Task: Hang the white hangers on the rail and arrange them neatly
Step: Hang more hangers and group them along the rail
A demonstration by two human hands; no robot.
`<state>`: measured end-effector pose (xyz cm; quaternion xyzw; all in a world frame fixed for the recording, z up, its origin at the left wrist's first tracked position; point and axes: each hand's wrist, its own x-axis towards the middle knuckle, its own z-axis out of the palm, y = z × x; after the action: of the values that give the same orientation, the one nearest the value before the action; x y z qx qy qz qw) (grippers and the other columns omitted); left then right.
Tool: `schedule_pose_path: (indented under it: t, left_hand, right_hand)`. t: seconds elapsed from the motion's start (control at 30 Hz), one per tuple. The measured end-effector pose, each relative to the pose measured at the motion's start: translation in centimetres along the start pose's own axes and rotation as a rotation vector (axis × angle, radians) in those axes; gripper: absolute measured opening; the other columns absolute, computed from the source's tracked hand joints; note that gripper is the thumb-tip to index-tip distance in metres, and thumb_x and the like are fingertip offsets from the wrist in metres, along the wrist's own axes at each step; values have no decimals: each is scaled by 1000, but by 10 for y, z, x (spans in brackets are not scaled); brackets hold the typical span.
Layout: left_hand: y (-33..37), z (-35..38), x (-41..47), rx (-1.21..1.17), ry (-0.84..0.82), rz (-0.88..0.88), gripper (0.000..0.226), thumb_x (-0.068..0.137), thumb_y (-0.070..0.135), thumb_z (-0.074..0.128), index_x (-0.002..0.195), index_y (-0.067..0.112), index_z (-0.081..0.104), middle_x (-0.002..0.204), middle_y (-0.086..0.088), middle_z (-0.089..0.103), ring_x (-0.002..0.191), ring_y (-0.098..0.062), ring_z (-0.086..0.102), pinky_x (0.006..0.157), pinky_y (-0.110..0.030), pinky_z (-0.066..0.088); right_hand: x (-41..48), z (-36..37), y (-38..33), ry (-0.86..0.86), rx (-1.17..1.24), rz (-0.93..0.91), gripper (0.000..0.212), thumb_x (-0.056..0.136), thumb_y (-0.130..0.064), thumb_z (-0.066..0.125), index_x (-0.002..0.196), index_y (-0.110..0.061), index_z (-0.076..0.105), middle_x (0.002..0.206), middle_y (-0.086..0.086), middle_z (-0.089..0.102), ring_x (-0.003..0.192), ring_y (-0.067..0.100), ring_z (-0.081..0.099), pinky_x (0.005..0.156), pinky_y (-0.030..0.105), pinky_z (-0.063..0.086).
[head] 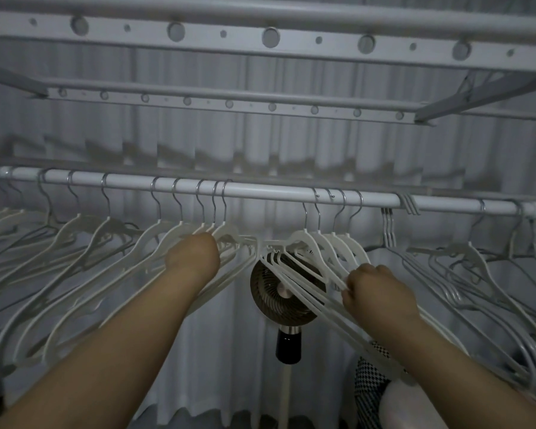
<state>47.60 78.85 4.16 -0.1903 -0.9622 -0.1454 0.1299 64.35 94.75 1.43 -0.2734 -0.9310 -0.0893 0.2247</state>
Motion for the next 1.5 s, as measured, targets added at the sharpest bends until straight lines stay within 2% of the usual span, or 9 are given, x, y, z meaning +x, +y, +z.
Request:
schedule_pose_path:
  t: [0.23,0.4,0.6,0.7,0.87,1.0,1.17,1.37,1.5]
  left_hand:
    - [-10,8,-3,-100,129,62,29,95,22,41,114,3,53,117,-18,61,109,-33,56,87,-34,43]
    - [-17,8,-23,-153,216,116,35,90,22,50,123,10,46,124,-11,58,114,-29,55,88,-35,44]
    - [-30,12,-43,-62,169,141,40,91,19,49,130,15,40,122,-8,59,111,-25,56,85,-30,44]
    - [-33,13,-50,-43,146,125,41,91,20,48,131,17,39,124,-7,58,113,-24,55,85,-28,43]
    - [-37,19,-67,-109,233,159,42,89,20,53,129,13,45,129,-8,53,116,-27,52,88,-30,43]
    - [-33,25,-82,-206,522,423,27,70,15,61,91,0,68,89,-18,69,84,-35,66,72,-37,53]
    - [-3,33,-133,-381,157,373,37,85,35,42,102,14,66,100,-2,69,89,-16,62,78,-25,47]
    - [-6,58,-186,-295,-218,182,55,89,41,51,136,17,37,135,-1,48,116,-14,51,95,-23,38]
    - [-13,45,-210,-470,-498,175,24,92,31,49,112,17,45,90,-4,63,72,-4,56,65,-14,41]
  right_hand:
    - [10,-9,-15,204,-103,-36,29,30,-15,87,46,-8,65,49,7,62,51,25,61,47,25,47]
    - [19,-32,-29,6,-12,-88,22,87,-11,52,108,-8,59,106,8,65,98,25,62,70,28,37]
    - [45,-35,-38,-147,27,-69,28,90,-4,47,116,-1,56,79,9,54,87,20,45,88,33,40]
    - [49,-25,-38,-252,29,-76,36,90,-9,49,125,-3,50,122,13,56,117,26,50,101,33,37]
    - [34,-6,-29,-409,63,-87,27,91,-11,47,114,0,57,106,14,61,100,27,58,86,34,46]
    - [15,-8,-3,-500,165,-117,21,90,-14,51,104,-1,61,80,6,60,61,16,55,58,24,47]
    - [-17,-22,40,-670,296,-245,26,90,-17,53,64,-18,56,60,-7,59,47,5,51,53,19,43]
    - [-53,-33,64,-757,487,-463,30,87,-14,58,61,-30,63,53,-13,64,47,-5,54,54,13,42]
    - [-65,-31,62,-780,694,-519,32,85,-6,58,60,-26,66,49,-13,64,48,-6,53,56,14,39]
